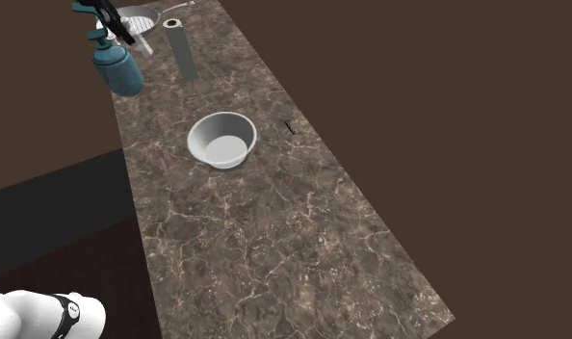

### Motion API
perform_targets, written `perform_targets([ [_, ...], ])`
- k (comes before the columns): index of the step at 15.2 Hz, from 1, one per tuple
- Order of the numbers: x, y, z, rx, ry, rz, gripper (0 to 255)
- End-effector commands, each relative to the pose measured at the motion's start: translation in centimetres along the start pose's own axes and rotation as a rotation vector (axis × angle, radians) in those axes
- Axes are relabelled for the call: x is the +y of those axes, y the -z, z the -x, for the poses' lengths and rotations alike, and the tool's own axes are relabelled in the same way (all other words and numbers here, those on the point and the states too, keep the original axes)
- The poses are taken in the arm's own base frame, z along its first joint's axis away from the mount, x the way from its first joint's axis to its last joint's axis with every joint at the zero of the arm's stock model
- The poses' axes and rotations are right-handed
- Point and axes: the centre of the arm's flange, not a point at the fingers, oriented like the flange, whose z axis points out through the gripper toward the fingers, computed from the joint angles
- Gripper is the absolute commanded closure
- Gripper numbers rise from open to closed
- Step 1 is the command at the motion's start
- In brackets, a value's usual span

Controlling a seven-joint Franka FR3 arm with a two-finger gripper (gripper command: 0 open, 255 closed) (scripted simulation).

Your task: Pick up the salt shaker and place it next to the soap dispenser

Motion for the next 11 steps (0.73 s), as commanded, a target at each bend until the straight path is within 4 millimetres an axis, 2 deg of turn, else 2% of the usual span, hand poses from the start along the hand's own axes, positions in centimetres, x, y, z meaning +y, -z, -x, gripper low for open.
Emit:
perform_targets([
  [1,0.2,-1.0,0.2,0.0,0.0,-0.001,255],
  [11,0.8,-6.1,1.5,0.0,0.0,-0.001,255],
])
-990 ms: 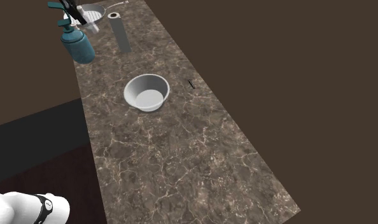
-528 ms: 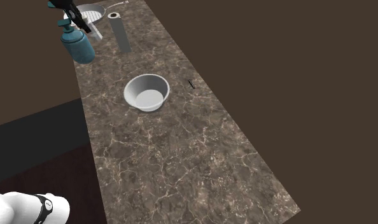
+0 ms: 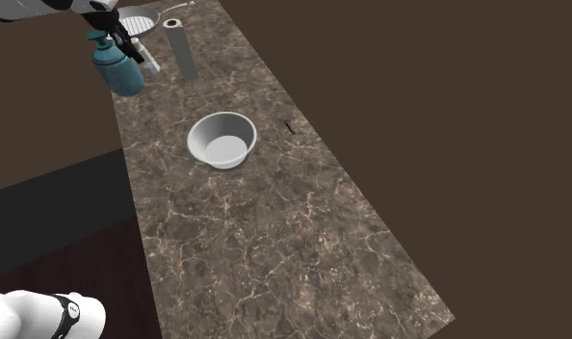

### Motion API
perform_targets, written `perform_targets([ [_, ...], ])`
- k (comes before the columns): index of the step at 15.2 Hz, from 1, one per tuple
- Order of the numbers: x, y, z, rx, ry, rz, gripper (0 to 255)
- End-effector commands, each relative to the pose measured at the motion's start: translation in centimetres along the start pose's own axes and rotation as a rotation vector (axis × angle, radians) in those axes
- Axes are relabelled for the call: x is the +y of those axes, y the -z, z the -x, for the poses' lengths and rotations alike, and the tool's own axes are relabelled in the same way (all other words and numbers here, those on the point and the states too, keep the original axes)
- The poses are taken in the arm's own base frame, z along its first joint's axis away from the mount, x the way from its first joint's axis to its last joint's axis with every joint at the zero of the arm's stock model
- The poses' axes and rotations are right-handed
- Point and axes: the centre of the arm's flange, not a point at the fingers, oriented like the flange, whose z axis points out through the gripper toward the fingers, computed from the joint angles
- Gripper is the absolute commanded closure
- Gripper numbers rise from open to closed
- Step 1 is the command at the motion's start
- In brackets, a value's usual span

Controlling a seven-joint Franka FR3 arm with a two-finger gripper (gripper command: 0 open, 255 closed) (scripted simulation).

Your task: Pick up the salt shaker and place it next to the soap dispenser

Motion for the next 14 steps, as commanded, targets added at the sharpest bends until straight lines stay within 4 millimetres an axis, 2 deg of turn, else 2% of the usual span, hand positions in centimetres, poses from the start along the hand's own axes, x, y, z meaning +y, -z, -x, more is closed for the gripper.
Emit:
perform_targets([
  [1,0.1,-1.0,0.2,0.0,0.0,0.0,255],
  [14,0.9,-7.6,1.9,0.0,0.0,0.0,255],
])
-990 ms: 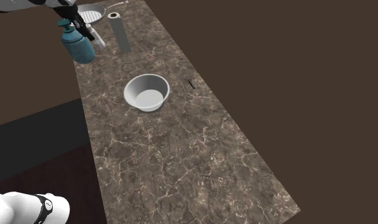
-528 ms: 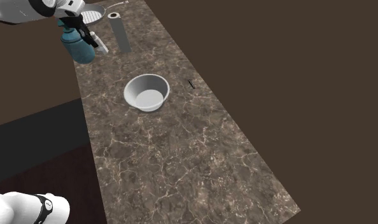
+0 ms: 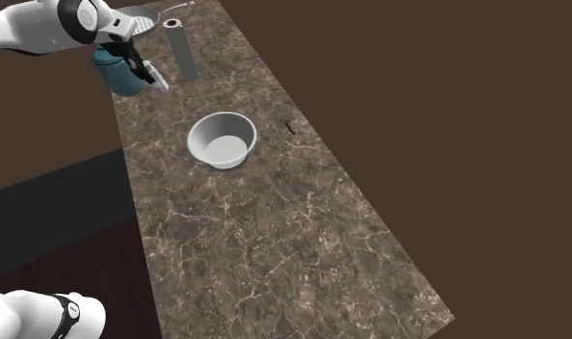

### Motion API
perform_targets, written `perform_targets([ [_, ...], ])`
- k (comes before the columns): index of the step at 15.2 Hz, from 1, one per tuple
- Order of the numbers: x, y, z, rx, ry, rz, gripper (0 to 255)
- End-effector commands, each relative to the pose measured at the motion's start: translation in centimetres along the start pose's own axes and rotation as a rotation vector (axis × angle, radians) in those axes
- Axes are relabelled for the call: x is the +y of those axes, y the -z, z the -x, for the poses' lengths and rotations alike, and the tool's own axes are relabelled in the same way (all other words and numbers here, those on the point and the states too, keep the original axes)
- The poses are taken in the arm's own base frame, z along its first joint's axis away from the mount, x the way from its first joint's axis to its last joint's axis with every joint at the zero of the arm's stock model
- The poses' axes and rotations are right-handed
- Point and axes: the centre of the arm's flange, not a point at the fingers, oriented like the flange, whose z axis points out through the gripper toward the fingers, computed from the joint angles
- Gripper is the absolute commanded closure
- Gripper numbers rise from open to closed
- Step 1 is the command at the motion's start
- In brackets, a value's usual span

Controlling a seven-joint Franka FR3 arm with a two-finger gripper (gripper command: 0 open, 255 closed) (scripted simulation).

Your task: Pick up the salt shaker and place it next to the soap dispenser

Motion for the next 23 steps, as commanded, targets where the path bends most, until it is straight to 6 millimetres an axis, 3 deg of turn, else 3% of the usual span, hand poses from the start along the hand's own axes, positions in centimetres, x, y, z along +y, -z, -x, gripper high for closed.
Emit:
perform_targets([
  [1,0.2,-1.0,0.4,0.0,0.0,0.0,255],
  [13,0.9,-7.1,1.9,0.0,0.0,0.0,255],
  [21,0.9,-7.2,1.9,0.0,0.0,0.0,255],
  [22,0.9,-7.2,1.9,0.0,0.0,0.0,0],
  [23,0.9,-7.2,1.9,0.0,0.0,0.0,0],
])
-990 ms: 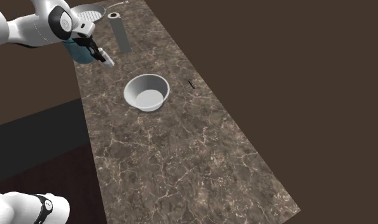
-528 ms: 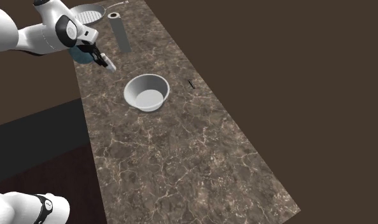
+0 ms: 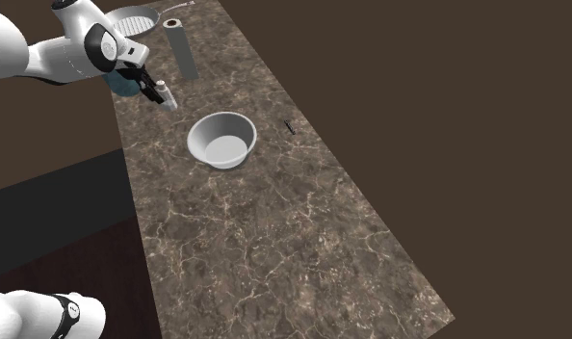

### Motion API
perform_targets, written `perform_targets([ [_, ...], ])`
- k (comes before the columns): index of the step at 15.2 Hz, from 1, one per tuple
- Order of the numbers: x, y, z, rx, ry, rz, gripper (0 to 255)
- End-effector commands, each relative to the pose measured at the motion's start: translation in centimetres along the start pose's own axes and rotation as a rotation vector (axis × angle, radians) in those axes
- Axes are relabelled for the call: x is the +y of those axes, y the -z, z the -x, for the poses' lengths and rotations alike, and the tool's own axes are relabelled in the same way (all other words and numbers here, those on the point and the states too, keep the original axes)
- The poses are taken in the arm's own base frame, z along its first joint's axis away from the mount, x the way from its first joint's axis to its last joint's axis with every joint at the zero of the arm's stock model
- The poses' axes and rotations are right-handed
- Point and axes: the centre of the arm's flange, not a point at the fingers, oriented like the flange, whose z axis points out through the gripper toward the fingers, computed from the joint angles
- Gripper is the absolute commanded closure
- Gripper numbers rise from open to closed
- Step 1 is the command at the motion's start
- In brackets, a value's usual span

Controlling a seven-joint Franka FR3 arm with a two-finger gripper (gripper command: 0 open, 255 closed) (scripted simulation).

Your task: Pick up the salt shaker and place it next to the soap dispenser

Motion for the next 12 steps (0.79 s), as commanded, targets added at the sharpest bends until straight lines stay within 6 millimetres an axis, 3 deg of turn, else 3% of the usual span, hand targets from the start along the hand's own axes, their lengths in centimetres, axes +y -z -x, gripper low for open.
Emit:
perform_targets([
  [1,0.0,0.0,0.0,0.0,0.0,0.0,0],
  [4,0.0,0.0,0.0,0.0,0.0,0.0,0],
  [8,0.0,5.0,0.0,0.0,0.0,0.0,0],
  [12,0.0,5.0,0.0,0.0,0.0,0.0,0],
])
